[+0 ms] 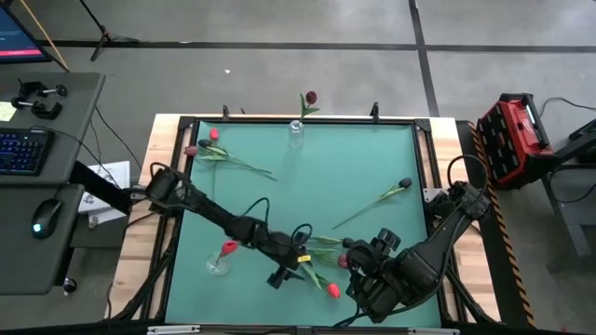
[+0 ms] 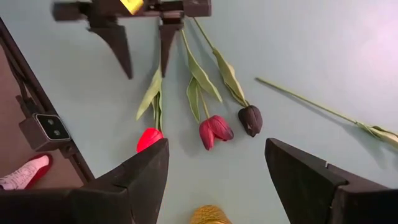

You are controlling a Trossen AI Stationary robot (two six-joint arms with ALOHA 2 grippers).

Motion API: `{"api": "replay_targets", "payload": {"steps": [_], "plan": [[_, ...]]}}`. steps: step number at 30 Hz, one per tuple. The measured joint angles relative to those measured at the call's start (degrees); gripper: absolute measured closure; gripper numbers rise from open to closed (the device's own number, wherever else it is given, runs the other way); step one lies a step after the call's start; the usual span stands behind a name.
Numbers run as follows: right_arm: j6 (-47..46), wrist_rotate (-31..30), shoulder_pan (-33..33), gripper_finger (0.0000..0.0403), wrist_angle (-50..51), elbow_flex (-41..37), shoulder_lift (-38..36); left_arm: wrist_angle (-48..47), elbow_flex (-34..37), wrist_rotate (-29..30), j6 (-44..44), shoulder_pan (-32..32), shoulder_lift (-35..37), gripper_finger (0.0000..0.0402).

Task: Sort flowers into vase by color
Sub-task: Put the bottom pink flower into the bottom transparent vase

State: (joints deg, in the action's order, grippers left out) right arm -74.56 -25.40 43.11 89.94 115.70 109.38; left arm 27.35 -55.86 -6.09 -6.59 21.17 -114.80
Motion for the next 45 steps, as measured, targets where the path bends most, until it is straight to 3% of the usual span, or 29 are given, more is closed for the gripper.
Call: {"api": "replay_targets", "payload": {"steps": [14, 18, 23, 25, 34, 45], "plan": [[0.0, 0.3, -0.4, 0.0149, 0.0, 0.0, 0.0, 0.6, -0.1, 1.0, -0.5, -0.1, -5.0, 0.0207], [0.0, 0.3, -0.8, 0.0149, 0.0, 0.0, 0.0, 1.2, -0.1, 0.9, 0.4, -0.2, -5.5, 0.026], [0.5, 0.1, -1.2, 0.0149, 0.1, 0.0, 0.0, 1.7, -0.1, 1.3, 4.5, -1.8, -5.0, 0.038], [1.0, 0.0, -1.2, 0.0149, 0.1, 0.0, 0.0, 0.6, -0.2, 1.8, 6.0, -2.9, -3.7, 0.0389], [1.5, -2.6, -1.1, 0.0149, -0.1, 0.0, 0.0, -8.6, -0.2, 1.9, 1.9, -9.3, 11.7, 0.0398], [1.5, -7.8, -1.1, 0.0149, -0.2, 0.0, 0.0, -14.7, -0.2, 10.9, -0.2, -20.6, 35.9, 0.0401]]}}
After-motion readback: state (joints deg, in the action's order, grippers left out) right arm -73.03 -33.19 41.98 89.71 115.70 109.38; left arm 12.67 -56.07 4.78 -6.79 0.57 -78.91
